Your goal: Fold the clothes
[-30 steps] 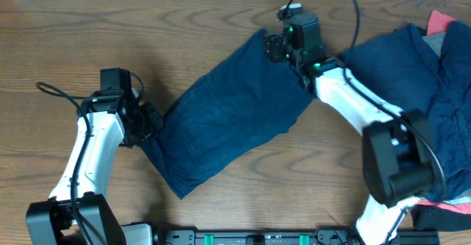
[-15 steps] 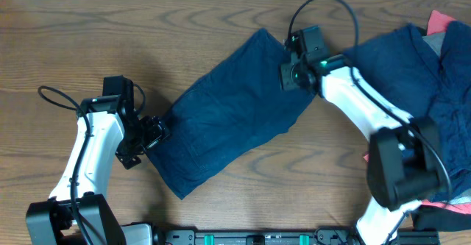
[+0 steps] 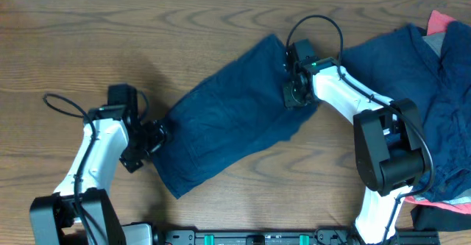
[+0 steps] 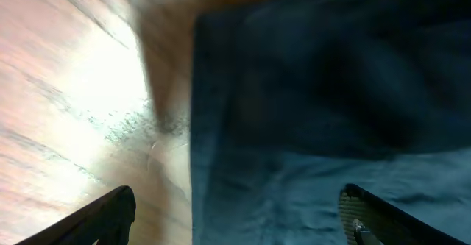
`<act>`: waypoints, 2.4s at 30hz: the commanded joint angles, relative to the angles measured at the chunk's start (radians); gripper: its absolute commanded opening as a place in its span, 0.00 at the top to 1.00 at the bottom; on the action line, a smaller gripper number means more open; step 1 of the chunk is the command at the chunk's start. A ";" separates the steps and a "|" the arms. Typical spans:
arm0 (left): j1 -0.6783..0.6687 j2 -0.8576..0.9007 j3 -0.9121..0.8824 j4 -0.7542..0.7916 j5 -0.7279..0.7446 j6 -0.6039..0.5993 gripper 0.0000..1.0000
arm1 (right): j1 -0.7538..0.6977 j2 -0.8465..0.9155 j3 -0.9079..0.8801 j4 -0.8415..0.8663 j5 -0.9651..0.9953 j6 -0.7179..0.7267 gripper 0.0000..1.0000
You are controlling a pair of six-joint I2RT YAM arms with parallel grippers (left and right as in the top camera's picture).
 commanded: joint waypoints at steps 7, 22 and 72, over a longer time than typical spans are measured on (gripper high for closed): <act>-0.001 0.010 -0.085 0.133 0.089 -0.005 0.00 | -0.064 0.012 -0.014 -0.209 0.087 0.214 0.58; -0.043 0.011 -0.114 0.229 0.192 0.134 0.01 | -0.067 0.012 -0.014 -0.198 0.067 0.209 0.56; -0.048 0.004 0.602 -0.386 0.120 0.180 0.94 | 0.417 -0.081 -0.110 0.238 -0.465 -0.113 0.99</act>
